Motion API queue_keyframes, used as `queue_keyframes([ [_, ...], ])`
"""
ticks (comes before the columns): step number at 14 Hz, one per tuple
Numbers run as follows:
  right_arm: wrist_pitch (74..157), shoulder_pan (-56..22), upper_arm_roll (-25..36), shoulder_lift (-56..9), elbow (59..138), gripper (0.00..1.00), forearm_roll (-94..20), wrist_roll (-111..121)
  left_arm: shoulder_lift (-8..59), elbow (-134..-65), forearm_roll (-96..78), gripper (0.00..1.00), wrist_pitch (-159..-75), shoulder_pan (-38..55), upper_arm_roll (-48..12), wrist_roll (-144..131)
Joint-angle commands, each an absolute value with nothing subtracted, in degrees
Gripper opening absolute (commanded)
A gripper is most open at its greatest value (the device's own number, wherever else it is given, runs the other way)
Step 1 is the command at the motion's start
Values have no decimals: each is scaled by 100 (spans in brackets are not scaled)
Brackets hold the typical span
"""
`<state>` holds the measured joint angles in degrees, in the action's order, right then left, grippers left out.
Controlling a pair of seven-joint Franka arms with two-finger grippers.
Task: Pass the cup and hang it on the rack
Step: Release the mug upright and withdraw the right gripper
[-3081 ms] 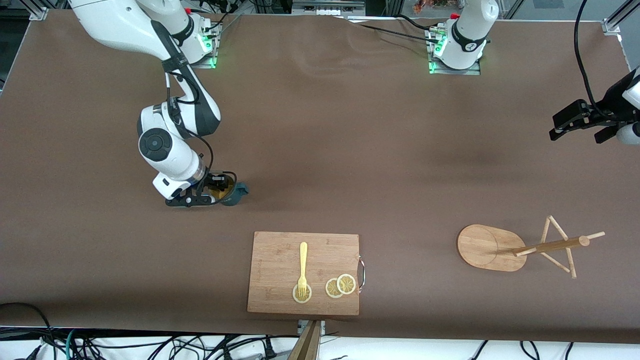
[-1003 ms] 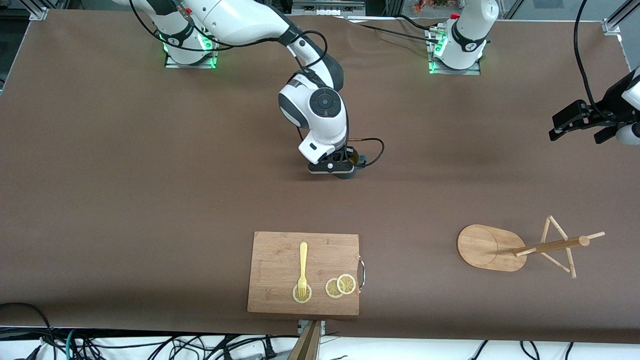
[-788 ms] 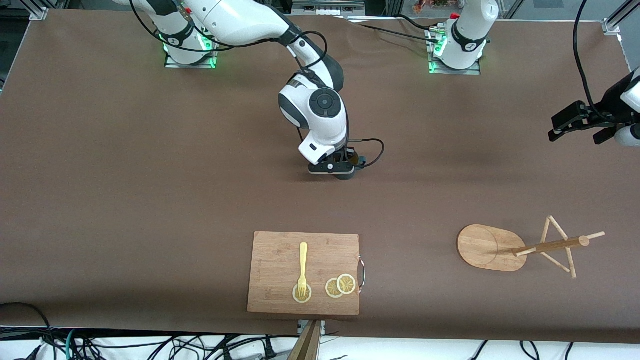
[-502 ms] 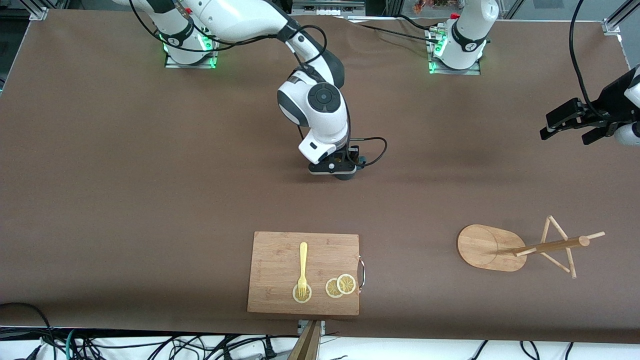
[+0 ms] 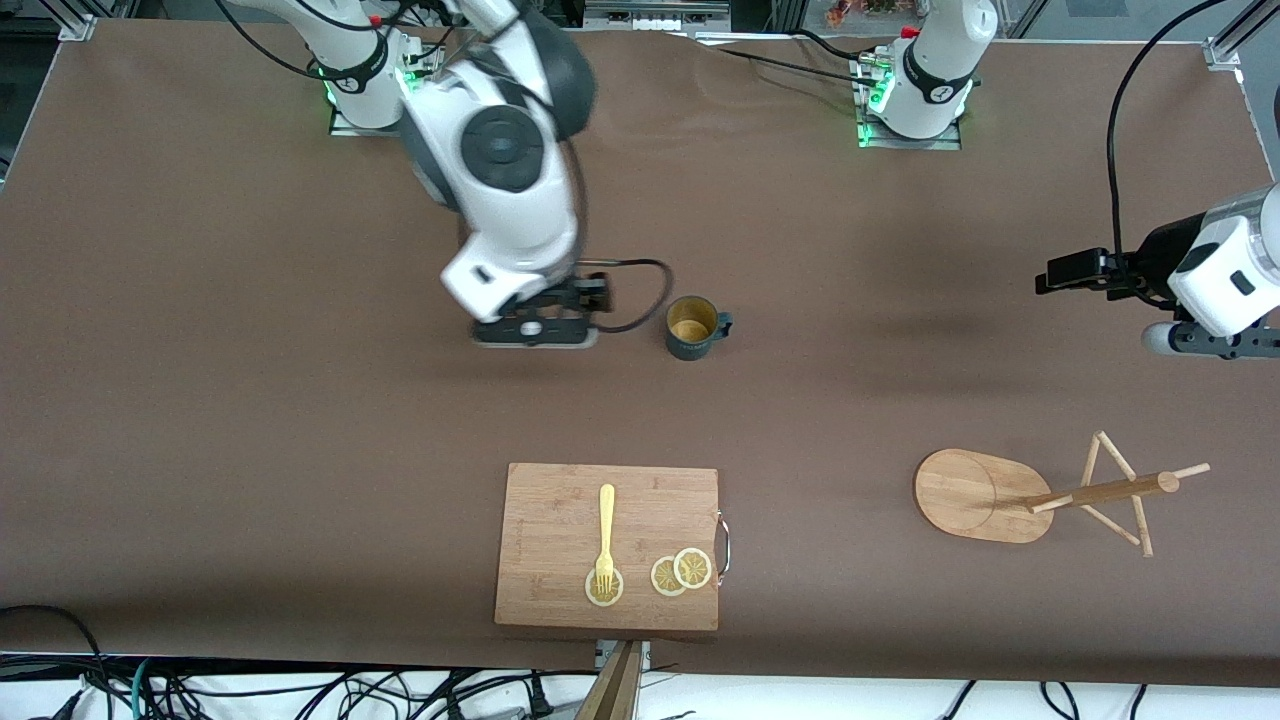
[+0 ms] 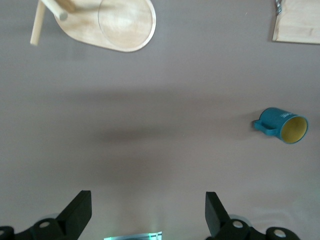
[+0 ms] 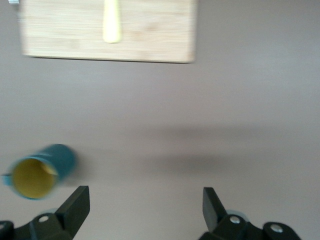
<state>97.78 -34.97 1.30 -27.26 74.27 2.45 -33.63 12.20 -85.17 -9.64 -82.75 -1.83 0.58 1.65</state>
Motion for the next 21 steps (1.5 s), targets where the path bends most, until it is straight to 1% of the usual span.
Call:
queue_keyframes([
  [1, 8968, -3489, 744, -2313, 7620, 100, 316, -2526, 1169, -8647, -941, 100, -8269, -237, 44, 316],
  [2, 8678, -3489, 1112, -2172, 7620, 100, 282, -2148, 969, -9049, -940, 100, -8575, -237, 44, 316],
  [3, 8431, -3498, 1447, -2040, 7620, 100, 264, -1753, 601, -9740, -888, 100, -9065, -237, 18, 325],
  [5, 8043, -3489, 2176, -1881, 7620, 100, 246, -1137, -338, -11365, -626, 100, -10382, -229, -183, 316],
  [6, 8007, -3489, 2484, -1811, 7620, 100, 255, -803, -578, -11878, -607, 100, -10841, -229, -228, 316],
  [8, 7981, -3489, 3056, -1811, 7611, 100, 246, -179, -580, -12189, -606, 100, -11257, -237, -229, 343],
  [9, 7989, -3446, 3189, -1793, 7629, 100, 220, 94, -545, -12338, -693, 100, -11537, -281, -229, 613],
  [10, 7998, -3210, 3182, -1697, 7707, 100, 54, 401, -519, -12409, -921, 100, -11792, -403, -229, 1146],
  [12, 8059, -2666, 2963, -1504, 7910, 100, -192, 1025, -282, -12375, -2165, 100, -11847, -702, -220, 2454],
  [13, 8120, -2289, 2570, -1451, 7910, 100, -211, 1124, -90, -12349, -2693, 100, -11848, -938, -220, 3461],
  [14, 8156, -1772, 2027, -1346, 7945, 100, -194, 1168, 112, -12349, -3333, 100, -11848, -1141, -220, 4429],
  [15, 8182, -1297, 1412, -1206, 8093, 100, -106, 1152, 323, -12349, -3844, 100, -11804, -1343, -220, 5274],
  [16, 8339, -813, 971, -1074, 8269, 100, -45, 1151, 517, -12349, -4172, 100, -11769, -1536, -220, 6135],
  [17, 8515, -443, 636, -890, 8566, 100, -35, 1134, 684, -12349, -4418, 100, -11716, -1677, -220, 6935],
  [20, 9350, 375, -147, -91, 9734, 100, 148, 1116, 1132, -12331, -5130, 100, -11077, -1907, -220, 9168],
  [21, 9517, 604, -358, 43, 9930, 100, 184, 1151, 1247, -12322, -5255, 100, -10857, -1916, -220, 9759],
])
